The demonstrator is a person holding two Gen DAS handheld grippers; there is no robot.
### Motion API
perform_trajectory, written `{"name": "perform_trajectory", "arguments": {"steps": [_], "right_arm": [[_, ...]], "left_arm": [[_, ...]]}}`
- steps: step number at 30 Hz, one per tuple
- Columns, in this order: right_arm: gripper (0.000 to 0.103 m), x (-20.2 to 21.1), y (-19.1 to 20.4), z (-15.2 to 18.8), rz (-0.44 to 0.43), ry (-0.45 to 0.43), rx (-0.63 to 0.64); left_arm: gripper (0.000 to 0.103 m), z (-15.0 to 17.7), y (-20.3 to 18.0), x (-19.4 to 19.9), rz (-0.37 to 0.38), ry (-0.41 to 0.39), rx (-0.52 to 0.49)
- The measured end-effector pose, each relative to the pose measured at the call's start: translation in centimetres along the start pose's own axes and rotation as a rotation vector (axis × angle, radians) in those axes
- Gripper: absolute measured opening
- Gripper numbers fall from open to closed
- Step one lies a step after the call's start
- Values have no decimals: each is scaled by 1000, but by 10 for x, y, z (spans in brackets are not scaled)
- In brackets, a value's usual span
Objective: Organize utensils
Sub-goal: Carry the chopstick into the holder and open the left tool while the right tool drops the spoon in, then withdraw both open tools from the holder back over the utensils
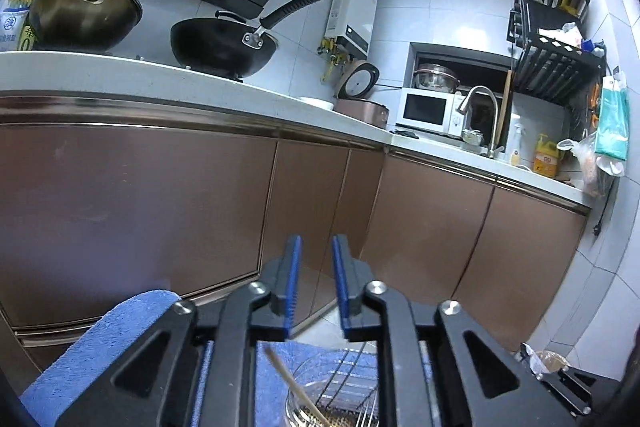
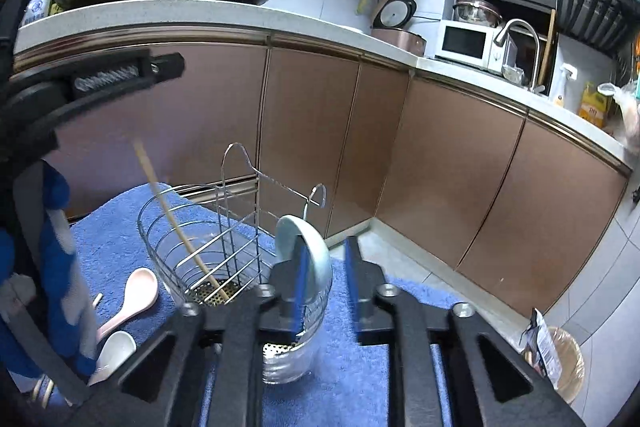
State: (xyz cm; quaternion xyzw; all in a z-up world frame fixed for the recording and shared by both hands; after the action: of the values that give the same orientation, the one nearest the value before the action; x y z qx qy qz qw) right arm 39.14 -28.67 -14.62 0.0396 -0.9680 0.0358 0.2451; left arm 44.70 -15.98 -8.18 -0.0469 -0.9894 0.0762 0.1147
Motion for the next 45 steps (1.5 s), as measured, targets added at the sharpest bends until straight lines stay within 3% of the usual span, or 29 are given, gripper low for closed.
{"name": "perform_trajectory", "arguments": {"steps": [4, 13, 17, 19, 23, 27, 31, 36, 45], "right_arm": [[30, 10, 3, 0, 10, -1, -5], [32, 46, 1, -4, 26, -8, -31], [32, 76, 5, -12, 9, -47, -46], [33, 96, 11, -15, -1, -74, -44], [39, 136, 24, -20, -36, -131, -55], [39, 172, 41, -24, -85, -175, -57], [39, 197, 64, -23, -156, -192, -48], [39, 205, 84, -8, -254, -156, -71], [39, 159, 106, 34, -376, 5, -142]], "left_arm": [[30, -12, 1, 15, 17, -5, -16], [31, -30, 10, 49, 44, 49, -18], [31, -49, 25, 87, 25, 19, -45], [36, -59, 36, 107, 10, 16, -56], [38, -75, 63, 146, -27, -1, -76], [38, -80, 97, 181, -62, 32, -93], [38, -71, 134, 209, -96, 99, -118], [38, -41, 176, 220, -100, 239, -133], [33, 37, 207, 176, -52, 536, -102]]}}
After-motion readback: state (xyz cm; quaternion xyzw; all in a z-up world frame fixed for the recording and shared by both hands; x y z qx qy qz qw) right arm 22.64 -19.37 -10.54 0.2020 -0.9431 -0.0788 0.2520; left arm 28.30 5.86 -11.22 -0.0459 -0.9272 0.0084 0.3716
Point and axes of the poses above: each gripper's, at about its wrist camera, not at the fingertips, and x roughly against the way its jaws point, y to its left, z to its underside, the point moved 6 cm from there along -x, roughly the way its jaws point, and after that the axes turned 12 degrees about -z, right-handed, at the moved point
